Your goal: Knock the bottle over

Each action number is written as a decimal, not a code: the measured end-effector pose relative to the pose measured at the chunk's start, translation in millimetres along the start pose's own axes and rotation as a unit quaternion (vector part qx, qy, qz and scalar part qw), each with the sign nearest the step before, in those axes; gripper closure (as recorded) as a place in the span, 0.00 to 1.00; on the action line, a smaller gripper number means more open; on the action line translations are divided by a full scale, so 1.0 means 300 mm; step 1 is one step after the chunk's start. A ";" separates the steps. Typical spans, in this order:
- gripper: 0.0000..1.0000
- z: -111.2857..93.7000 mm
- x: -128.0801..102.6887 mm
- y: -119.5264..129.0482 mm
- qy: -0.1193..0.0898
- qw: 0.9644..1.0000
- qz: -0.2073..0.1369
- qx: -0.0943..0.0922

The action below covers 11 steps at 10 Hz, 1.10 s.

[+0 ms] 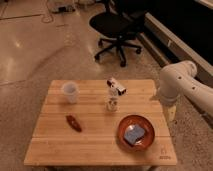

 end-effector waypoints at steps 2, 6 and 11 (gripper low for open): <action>0.20 0.000 0.000 0.000 0.000 1.000 0.000 0.000; 0.20 0.000 0.000 0.000 0.000 1.000 0.000 0.000; 0.58 -0.001 0.032 -0.030 0.002 1.000 0.002 0.001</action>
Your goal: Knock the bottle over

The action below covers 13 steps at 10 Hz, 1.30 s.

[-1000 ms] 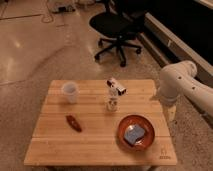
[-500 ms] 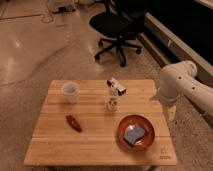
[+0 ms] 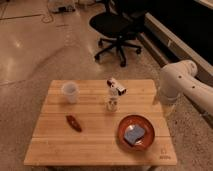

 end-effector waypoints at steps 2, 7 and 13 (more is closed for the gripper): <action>0.59 0.007 -0.015 0.002 -0.001 1.000 -0.002 -0.003; 0.59 0.008 -0.022 -0.030 -0.006 1.000 -0.001 0.002; 0.59 0.017 -0.028 -0.087 -0.005 1.000 -0.004 -0.001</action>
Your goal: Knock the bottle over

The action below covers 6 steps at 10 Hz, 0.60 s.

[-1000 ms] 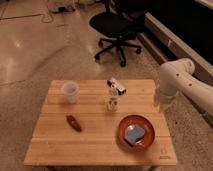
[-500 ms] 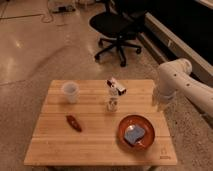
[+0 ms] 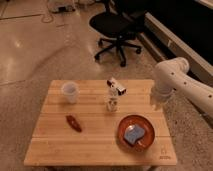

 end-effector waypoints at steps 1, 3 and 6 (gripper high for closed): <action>0.59 0.000 -0.016 0.012 0.000 1.000 0.000 -0.003; 0.59 -0.002 -0.002 0.019 0.001 1.000 0.000 0.004; 0.59 0.004 0.002 0.017 0.001 1.000 0.000 -0.003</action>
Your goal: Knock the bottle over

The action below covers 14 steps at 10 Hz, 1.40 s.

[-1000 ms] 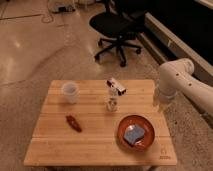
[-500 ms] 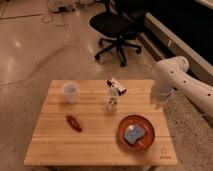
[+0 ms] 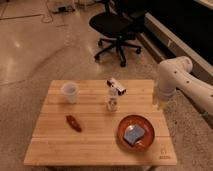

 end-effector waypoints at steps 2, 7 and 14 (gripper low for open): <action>0.59 -0.007 -0.013 -0.025 -0.002 1.000 -0.002 0.005; 0.59 -0.006 0.019 -0.012 -0.001 1.000 -0.002 0.003; 0.59 0.016 0.045 -0.037 -0.001 1.000 -0.014 0.001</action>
